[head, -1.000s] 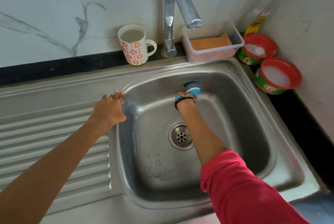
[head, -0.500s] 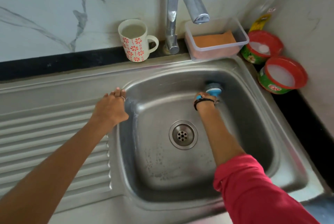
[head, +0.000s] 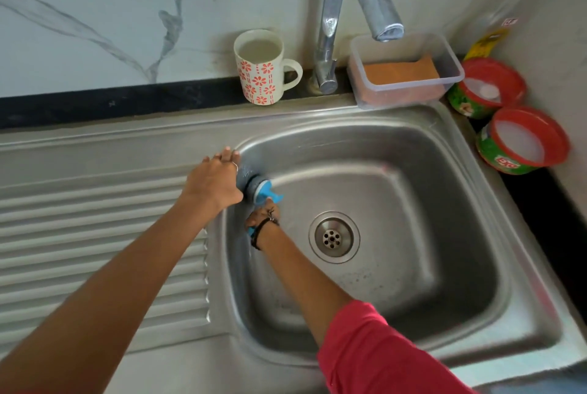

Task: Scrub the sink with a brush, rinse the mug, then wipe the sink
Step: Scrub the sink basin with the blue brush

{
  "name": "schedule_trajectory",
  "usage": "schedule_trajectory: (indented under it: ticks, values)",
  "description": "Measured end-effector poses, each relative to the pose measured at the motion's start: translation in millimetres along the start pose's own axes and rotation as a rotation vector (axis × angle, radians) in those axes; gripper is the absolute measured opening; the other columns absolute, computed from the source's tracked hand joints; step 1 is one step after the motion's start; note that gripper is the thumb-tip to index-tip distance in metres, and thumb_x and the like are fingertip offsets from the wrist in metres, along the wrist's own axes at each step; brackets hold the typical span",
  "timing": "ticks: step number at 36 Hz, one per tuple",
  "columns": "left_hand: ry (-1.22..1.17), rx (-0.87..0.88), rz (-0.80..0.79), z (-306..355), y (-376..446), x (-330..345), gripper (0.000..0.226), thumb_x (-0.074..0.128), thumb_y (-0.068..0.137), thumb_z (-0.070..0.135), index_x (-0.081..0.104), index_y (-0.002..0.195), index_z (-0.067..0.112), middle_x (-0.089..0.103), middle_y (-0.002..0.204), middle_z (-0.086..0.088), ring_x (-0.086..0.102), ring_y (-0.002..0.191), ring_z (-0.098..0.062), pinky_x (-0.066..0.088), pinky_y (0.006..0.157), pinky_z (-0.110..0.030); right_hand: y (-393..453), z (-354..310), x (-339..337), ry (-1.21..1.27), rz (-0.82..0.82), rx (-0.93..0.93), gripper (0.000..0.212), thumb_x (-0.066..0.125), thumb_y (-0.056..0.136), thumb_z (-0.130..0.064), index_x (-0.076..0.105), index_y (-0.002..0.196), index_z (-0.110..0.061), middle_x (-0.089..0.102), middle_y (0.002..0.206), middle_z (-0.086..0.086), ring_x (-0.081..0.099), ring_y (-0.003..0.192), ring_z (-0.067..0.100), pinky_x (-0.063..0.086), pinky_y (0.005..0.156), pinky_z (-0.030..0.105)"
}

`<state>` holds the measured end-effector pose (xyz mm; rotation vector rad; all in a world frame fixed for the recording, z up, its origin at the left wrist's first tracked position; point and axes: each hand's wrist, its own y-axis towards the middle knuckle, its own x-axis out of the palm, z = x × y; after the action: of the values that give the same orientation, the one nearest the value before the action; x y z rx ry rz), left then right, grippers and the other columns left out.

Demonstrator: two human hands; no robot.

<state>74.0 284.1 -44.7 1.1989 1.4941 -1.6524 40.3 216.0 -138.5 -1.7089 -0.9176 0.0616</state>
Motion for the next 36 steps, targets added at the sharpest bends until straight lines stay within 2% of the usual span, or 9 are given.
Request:
schedule_trajectory:
  ticks: [3, 7, 10, 14, 19, 23, 29, 33, 36]
  values:
    - [-0.01, 0.003, 0.002, 0, -1, -3, 0.073, 0.055, 0.083, 0.014, 0.02, 0.147, 0.012, 0.017, 0.155, -0.007, 0.037, 0.13, -0.032, 0.033, 0.104, -0.036, -4, -15, -4, -0.019, -0.01, 0.149, 0.04, 0.026, 0.101, -0.028, 0.028, 0.064, -0.013, 0.032, 0.023, -0.004, 0.023, 0.012, 0.007, 0.016, 0.021, 0.01]
    - [-0.002, 0.014, 0.002, -1, -3, -6, 0.072, 0.054, 0.085, 0.014, 0.018, 0.148, 0.012, 0.013, 0.157, -0.006, 0.034, 0.134, -0.028, 0.029, 0.108, -0.033, -16, -41, -7, -0.1, -0.124, 0.231, 0.043, 0.032, 0.1, -0.026, 0.028, 0.059, -0.014, 0.026, 0.025, -0.004, 0.022, 0.015, 0.005, 0.016, 0.021, 0.014]
    - [-0.014, 0.014, 0.008, -3, -1, -6, 0.07, 0.055, 0.084, 0.015, 0.022, 0.147, 0.014, 0.017, 0.156, -0.005, 0.039, 0.13, -0.03, 0.034, 0.104, -0.036, -6, -70, -15, 0.105, -0.251, 0.321, 0.04, 0.034, 0.098, -0.022, 0.031, 0.06, -0.012, 0.029, 0.027, -0.001, 0.026, 0.016, 0.007, 0.019, 0.02, 0.014]
    - [-0.064, -0.006, -0.007, -6, -1, -8, 0.071, 0.055, 0.083, 0.012, 0.025, 0.147, 0.016, 0.025, 0.154, -0.005, 0.043, 0.127, -0.032, 0.037, 0.102, -0.036, 5, -105, -30, 0.222, -0.256, 0.24, 0.036, 0.025, 0.1, -0.015, 0.038, 0.067, -0.009, 0.035, 0.029, 0.002, 0.029, 0.017, 0.01, 0.024, 0.02, 0.016]
    - [-0.113, -0.028, -0.006, -8, -2, -8, 0.073, 0.056, 0.082, 0.013, 0.024, 0.148, 0.013, 0.034, 0.149, -0.008, 0.046, 0.123, -0.033, 0.039, 0.099, -0.038, 11, -122, -42, 0.508, -0.102, 0.102, 0.032, 0.032, 0.1, -0.016, 0.042, 0.07, -0.008, 0.039, 0.042, 0.001, 0.029, 0.016, 0.009, 0.024, 0.022, 0.014]
    - [-0.09, -0.051, 0.001, -5, -2, -12, 0.064, 0.055, 0.084, 0.013, 0.032, 0.144, 0.01, 0.047, 0.135, -0.018, 0.05, 0.116, -0.034, 0.041, 0.094, -0.037, -6, -89, -5, 0.394, -0.098, 0.066, 0.036, 0.028, 0.1, -0.017, 0.034, 0.066, -0.013, 0.032, 0.029, -0.003, 0.028, 0.015, 0.005, 0.023, 0.021, 0.013]
    - [-0.076, -0.054, -0.02, -6, 0, -16, 0.059, 0.055, 0.084, 0.015, 0.039, 0.141, 0.014, 0.048, 0.135, -0.014, 0.05, 0.116, -0.031, 0.042, 0.09, -0.034, -29, -41, 11, 0.105, -0.167, 0.092, 0.044, 0.035, 0.099, -0.027, 0.026, 0.058, -0.014, 0.024, 0.024, -0.005, 0.02, 0.015, 0.004, 0.015, 0.02, 0.013]
    - [-0.084, -0.065, 0.0, -3, 0, -17, 0.047, 0.055, 0.085, 0.015, 0.048, 0.13, 0.008, 0.054, 0.111, -0.014, 0.054, 0.105, -0.031, 0.038, 0.075, -0.031, -26, -88, -2, 0.359, -0.073, -0.101, 0.042, 0.03, 0.1, -0.021, 0.026, 0.06, -0.014, 0.025, 0.023, -0.006, 0.023, 0.015, 0.003, 0.019, 0.021, 0.012]
    - [-0.069, -0.067, 0.009, -2, 0, -17, 0.048, 0.054, 0.086, 0.014, 0.044, 0.132, 0.007, 0.055, 0.114, -0.015, 0.054, 0.107, -0.031, 0.042, 0.079, -0.033, -31, -113, -6, 0.451, 0.0, -0.208, 0.042, 0.033, 0.1, -0.024, 0.026, 0.06, -0.015, 0.025, 0.024, -0.008, 0.023, 0.016, 0.004, 0.018, 0.022, 0.011]
